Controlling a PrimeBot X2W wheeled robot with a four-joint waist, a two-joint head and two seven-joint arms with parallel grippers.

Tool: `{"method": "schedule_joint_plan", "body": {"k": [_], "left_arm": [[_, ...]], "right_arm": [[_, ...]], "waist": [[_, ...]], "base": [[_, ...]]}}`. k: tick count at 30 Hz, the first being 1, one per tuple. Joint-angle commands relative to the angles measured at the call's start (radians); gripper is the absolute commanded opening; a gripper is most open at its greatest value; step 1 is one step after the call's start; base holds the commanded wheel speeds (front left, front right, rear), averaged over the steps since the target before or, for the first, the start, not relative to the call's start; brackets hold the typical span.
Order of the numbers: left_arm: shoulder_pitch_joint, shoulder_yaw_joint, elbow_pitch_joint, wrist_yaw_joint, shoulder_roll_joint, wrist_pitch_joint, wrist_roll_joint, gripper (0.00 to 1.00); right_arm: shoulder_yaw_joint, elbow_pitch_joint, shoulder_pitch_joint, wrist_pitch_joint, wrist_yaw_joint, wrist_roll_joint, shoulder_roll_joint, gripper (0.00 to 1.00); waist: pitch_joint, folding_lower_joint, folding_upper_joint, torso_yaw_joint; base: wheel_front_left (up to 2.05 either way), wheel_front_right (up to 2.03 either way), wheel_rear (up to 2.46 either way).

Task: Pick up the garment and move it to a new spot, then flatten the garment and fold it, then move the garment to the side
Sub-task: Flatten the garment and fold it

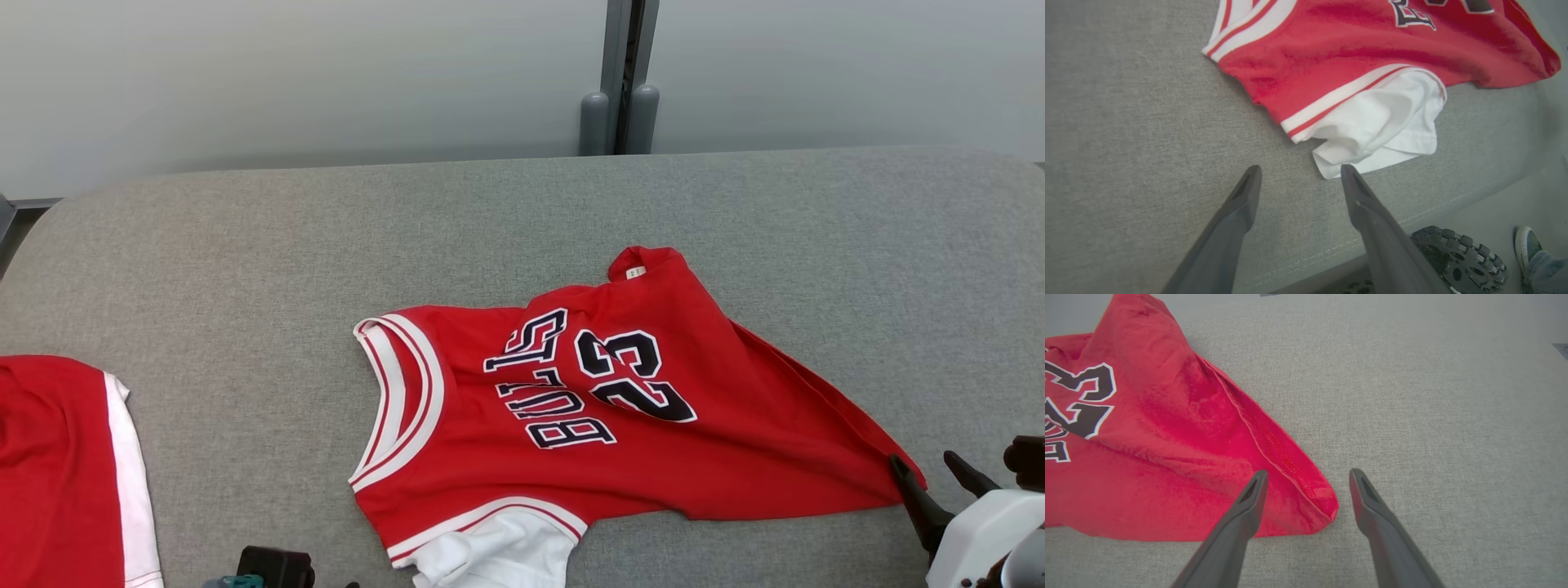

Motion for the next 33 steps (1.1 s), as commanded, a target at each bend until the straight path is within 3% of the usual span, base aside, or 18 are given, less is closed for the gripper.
{"method": "schedule_joint_plan", "body": {"k": [1,14,31,32,33], "left_arm": [[0.006,-0.004,-0.008,-0.002,0.01,0.012,-0.005,1.0],[-0.05,-0.087,-0.02,-0.022,0.048,0.043,-0.041,1.0],[-0.177,-0.193,0.145,-0.026,0.055,-0.037,-0.07,1.0],[-0.179,-0.196,0.153,-0.026,0.057,-0.04,-0.074,0.93],[-0.183,-0.2,0.159,-0.026,0.057,-0.043,-0.078,0.75]], "right_arm": [[0.0,0.008,-0.008,0.005,0.0,-0.003,-0.009,1.0],[0.031,0.132,-0.092,0.052,0.0,0.069,-0.008,1.0],[0.114,0.221,-0.156,0.085,0.0,0.165,0.005,1.0],[0.121,0.224,-0.156,0.085,0.0,0.17,0.005,0.97],[0.127,0.229,-0.157,0.089,0.0,0.176,0.006,0.82]], "waist": [[0.002,0.0,-0.0001,0.0],[0.036,0.0,-0.0001,0.011],[0.064,0.0,-0.0001,0.007],[0.064,0.0,-0.0001,0.008],[0.065,0.0,-0.0001,0.008]], "base": [[0.0,0.0,0.0],[0.0,0.0,0.0],[0.0,0.0,0.0],[0.0,0.0,0.0],[0.0,0.0,0.0]]}}
